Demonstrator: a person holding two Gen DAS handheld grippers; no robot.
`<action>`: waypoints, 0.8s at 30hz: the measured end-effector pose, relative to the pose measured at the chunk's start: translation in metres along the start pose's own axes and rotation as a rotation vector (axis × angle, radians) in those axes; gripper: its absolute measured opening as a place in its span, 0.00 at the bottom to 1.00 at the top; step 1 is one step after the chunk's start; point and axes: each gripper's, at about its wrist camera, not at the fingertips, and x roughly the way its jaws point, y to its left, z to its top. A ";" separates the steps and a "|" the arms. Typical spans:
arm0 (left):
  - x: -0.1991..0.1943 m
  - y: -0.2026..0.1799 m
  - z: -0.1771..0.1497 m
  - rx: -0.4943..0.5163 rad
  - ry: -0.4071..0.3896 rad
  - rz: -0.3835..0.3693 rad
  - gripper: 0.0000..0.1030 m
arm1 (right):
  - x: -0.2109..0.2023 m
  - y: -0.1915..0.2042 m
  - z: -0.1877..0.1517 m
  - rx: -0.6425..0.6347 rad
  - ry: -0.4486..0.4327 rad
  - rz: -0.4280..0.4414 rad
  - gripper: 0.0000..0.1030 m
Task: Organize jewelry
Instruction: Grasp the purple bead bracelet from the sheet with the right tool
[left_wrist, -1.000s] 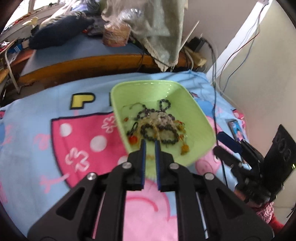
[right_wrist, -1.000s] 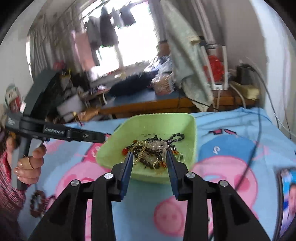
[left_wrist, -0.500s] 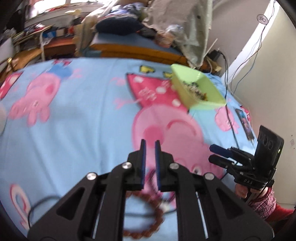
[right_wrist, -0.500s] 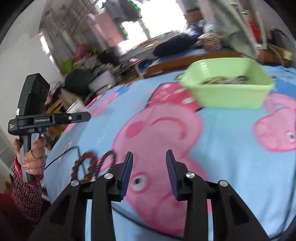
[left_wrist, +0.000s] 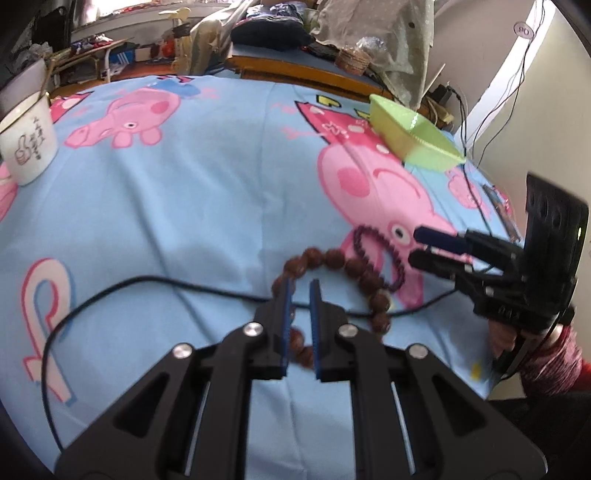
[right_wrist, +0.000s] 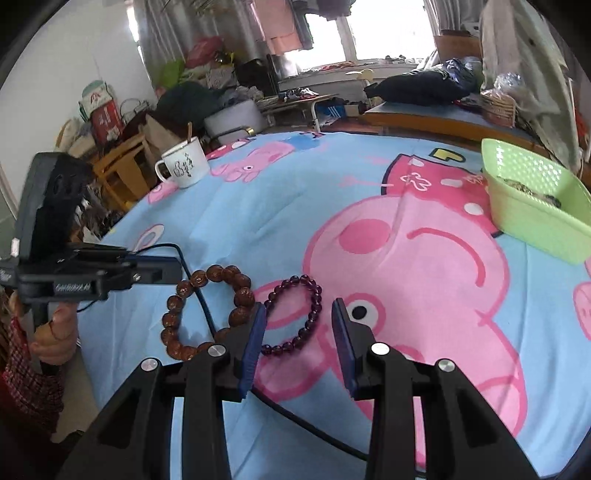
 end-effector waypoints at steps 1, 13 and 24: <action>0.000 0.000 -0.002 0.003 -0.001 0.010 0.10 | 0.002 0.001 0.001 -0.005 0.004 -0.009 0.08; 0.021 -0.055 0.034 0.105 -0.008 -0.057 0.14 | 0.007 -0.028 -0.009 -0.086 0.075 -0.235 0.00; 0.105 -0.194 0.069 0.356 0.075 -0.091 0.38 | -0.070 -0.113 -0.062 0.137 -0.003 -0.381 0.00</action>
